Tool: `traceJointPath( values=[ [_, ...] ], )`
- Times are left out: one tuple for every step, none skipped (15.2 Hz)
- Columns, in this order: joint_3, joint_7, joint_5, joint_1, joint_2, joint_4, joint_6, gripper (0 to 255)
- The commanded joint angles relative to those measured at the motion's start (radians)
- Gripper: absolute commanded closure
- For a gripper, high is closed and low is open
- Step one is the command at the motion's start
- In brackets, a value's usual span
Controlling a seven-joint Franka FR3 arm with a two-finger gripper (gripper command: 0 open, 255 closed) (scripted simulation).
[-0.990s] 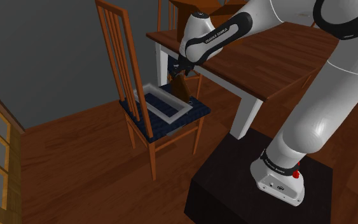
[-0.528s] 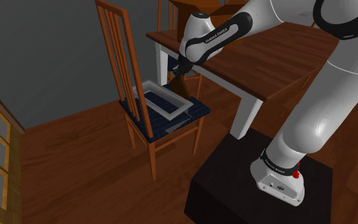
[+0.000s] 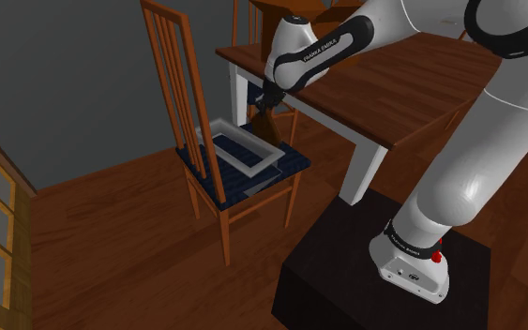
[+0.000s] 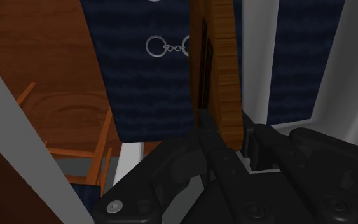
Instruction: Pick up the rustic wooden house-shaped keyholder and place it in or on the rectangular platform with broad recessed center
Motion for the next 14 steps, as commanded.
traceJointPath(
  values=[
    [0.001, -0.003, 0.003, 0.001, -0.012, 0.011, -0.023, 255],
    [0.001, -0.004, 0.004, 0.001, -0.019, 0.018, -0.037, 255],
    [0.001, -0.006, 0.006, 0.001, -0.026, 0.024, -0.05, 255],
    [0.001, -0.008, 0.007, 0.001, -0.033, 0.031, -0.063, 255],
    [0.002, -0.01, 0.009, 0.002, -0.039, 0.038, -0.077, 255],
    [0.002, -0.011, 0.01, 0.002, -0.045, 0.045, -0.09, 255],
    [0.002, -0.013, 0.011, 0.002, -0.051, 0.052, -0.103, 255],
    [0.002, -0.014, 0.013, 0.002, -0.057, 0.06, -0.116, 255],
    [0.002, -0.016, 0.014, 0.003, -0.062, 0.068, -0.13, 255],
    [0.002, -0.017, 0.015, 0.003, -0.068, 0.076, -0.143, 255],
    [0.002, -0.019, 0.016, 0.003, -0.073, 0.084, -0.156, 255],
    [0.002, -0.02, 0.017, 0.003, -0.077, 0.092, -0.17, 255],
    [0.003, -0.021, 0.018, 0.004, -0.082, 0.101, -0.183, 255],
    [0.003, -0.023, 0.019, 0.004, -0.087, 0.11, -0.196, 255]
  ],
)
